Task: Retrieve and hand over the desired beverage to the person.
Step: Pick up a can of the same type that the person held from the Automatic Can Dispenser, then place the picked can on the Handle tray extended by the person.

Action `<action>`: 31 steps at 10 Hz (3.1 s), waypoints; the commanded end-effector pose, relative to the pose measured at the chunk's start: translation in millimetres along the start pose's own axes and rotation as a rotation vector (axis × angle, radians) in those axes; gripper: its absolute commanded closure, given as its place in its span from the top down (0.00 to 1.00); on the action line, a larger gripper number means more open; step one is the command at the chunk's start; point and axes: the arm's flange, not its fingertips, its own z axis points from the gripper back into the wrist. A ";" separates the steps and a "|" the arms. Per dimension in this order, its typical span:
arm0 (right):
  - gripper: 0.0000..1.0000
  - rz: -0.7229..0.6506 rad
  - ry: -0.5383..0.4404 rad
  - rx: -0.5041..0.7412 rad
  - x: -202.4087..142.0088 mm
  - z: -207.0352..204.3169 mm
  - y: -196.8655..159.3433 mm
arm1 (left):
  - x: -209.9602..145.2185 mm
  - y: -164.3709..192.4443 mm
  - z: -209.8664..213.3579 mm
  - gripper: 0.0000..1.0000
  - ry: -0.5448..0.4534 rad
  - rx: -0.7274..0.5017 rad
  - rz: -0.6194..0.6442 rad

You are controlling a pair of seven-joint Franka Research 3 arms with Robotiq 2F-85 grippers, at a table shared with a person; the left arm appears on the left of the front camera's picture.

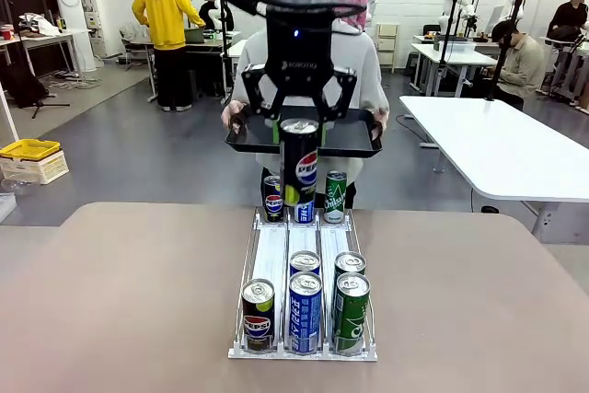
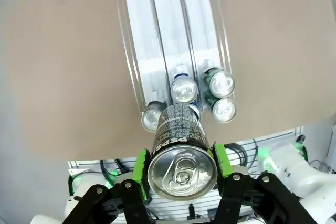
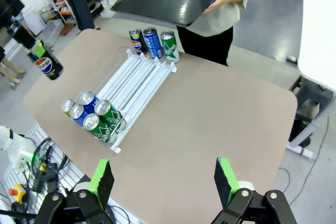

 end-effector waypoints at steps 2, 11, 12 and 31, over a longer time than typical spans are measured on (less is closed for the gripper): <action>1.00 0.004 -0.005 0.020 0.4 -1.6 -0.3 | 20.3 -29.0 24.9 0.02 -0.008 0.026 0.009; 1.00 0.004 -0.005 0.020 0.4 -1.6 -0.3 | 16.8 -10.8 9.7 0.02 0.000 -0.011 -0.009; 1.00 0.004 -0.005 0.020 0.4 -1.6 -0.3 | 16.8 -10.8 9.7 0.02 0.000 -0.011 -0.009; 1.00 0.004 -0.005 0.020 0.4 -1.6 -0.3 | 181.6 116.1 -57.1 0.59 0.045 -0.058 -0.015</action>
